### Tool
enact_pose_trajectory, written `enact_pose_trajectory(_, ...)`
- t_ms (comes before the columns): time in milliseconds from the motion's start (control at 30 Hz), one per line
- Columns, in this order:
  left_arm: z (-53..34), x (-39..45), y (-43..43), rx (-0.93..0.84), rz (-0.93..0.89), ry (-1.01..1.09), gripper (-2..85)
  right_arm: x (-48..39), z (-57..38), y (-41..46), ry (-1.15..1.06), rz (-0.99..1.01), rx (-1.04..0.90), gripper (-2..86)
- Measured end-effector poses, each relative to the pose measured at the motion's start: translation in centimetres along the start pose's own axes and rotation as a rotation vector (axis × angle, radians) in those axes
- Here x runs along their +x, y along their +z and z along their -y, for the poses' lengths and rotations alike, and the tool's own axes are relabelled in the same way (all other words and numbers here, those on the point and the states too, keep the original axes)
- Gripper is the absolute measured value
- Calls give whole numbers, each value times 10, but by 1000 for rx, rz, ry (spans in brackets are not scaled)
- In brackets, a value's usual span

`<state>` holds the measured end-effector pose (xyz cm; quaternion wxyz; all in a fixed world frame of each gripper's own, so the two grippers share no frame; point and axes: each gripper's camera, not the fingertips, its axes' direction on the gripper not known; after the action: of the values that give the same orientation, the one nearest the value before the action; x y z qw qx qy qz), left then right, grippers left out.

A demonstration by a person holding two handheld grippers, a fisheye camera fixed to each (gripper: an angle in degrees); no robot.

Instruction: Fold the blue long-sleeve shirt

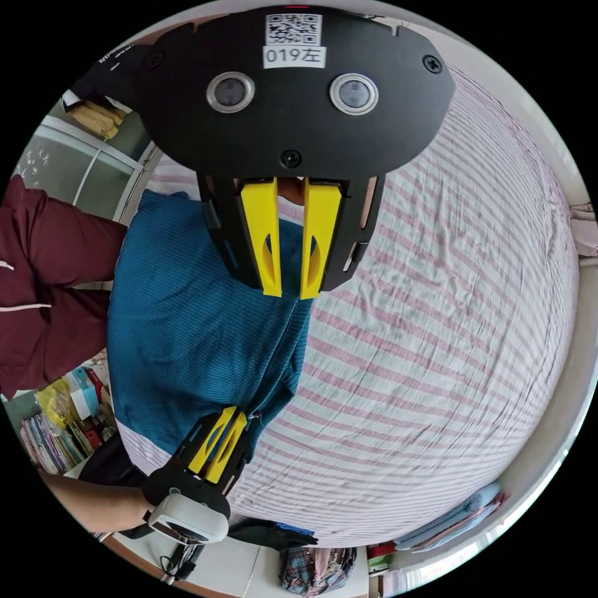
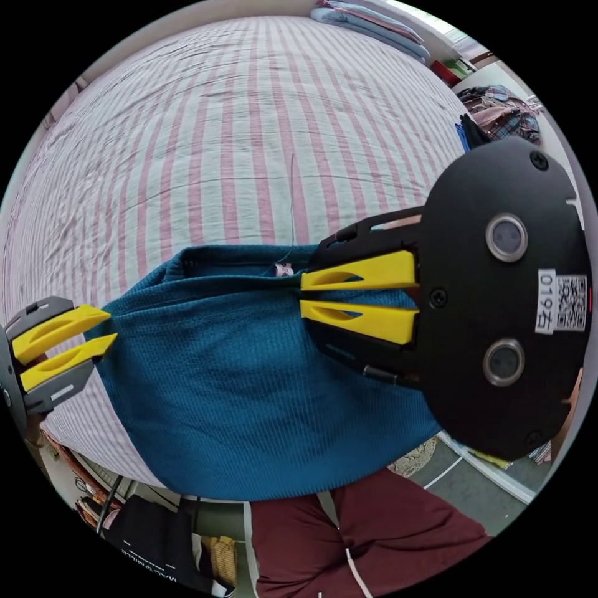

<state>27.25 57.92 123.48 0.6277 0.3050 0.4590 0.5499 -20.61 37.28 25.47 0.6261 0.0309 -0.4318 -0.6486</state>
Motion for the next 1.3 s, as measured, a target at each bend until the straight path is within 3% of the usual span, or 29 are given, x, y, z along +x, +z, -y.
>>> enact_pose_trajectory(433, 43, -64, 13, -69, -159, 155, 8, 6, 0, 7, -76, 7, -45, 6)
enact_pose_trajectory(667, 62, -86, 20, -138, -176, 228, 7, 29, -27, 10, 48, 99, 27, -6)
enact_pose_trajectory(867, 59, -113, 8, -88, -253, 162, 6, 51, -65, 13, 168, 271, 113, -6)
enact_pose_trajectory(1300, 60, -150, 8, -82, -209, 38, 7, 69, -112, 32, 189, 116, 142, -8)
